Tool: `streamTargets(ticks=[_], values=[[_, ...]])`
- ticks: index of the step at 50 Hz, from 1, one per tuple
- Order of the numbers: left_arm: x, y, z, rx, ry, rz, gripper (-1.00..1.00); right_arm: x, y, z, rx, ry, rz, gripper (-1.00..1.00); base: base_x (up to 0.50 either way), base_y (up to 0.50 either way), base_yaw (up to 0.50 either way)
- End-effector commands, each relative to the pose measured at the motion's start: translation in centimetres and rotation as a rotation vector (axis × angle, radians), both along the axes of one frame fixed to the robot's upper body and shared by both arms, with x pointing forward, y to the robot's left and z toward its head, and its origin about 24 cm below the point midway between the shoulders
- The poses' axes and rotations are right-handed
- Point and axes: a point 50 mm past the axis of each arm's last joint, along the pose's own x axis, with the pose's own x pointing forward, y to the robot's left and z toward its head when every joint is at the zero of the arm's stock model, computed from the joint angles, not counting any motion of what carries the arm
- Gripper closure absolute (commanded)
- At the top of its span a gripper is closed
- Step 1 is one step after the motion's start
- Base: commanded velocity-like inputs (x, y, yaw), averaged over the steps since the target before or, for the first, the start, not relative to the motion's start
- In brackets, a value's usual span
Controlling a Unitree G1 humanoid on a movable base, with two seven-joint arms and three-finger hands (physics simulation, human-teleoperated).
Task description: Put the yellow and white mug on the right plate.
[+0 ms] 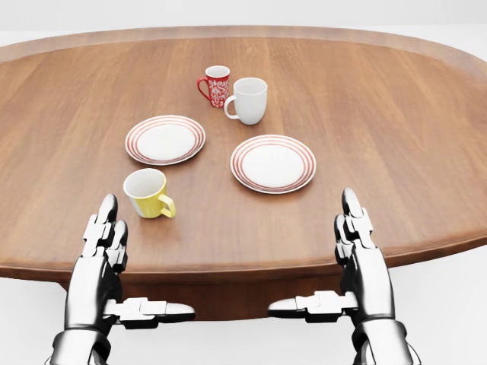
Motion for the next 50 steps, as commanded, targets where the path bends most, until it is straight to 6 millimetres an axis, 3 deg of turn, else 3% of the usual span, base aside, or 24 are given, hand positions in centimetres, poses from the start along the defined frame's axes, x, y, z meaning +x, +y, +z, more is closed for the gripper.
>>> streamTargets(ticks=[1, 9, 19, 40, 50], values=[[-0.1, 0.7, 0.4, 0.004, 0.001, 0.000, -1.00, 0.0, -0.8, 0.5, 0.003, 0.007, -0.011, -1.00, 0.00, 0.00, 0.00], [-0.6, 0.7, 2.1, 0.009, -0.043, -0.006, -1.00, -0.3, -0.7, 2.0, -0.005, -0.041, -0.011, -1.00, 0.00, 0.00, 0.00], [-1.3, 0.7, 4.3, 0.019, -0.139, -0.019, -1.00, -1.2, -0.5, 5.2, -0.013, -0.181, 0.002, -1.00, 0.00, 0.00, 0.00], [-2.0, 0.7, 5.8, 0.020, -0.203, -0.031, -1.00, -1.5, -0.7, 6.1, -0.020, -0.221, 0.007, -1.00, 0.00, 0.00, 0.00], [-1.8, 0.7, 5.5, 0.018, -0.191, -0.031, -1.00, -1.5, -0.6, 6.2, -0.034, -0.226, 0.007, -1.00, 0.00, 0.00, 0.48]])
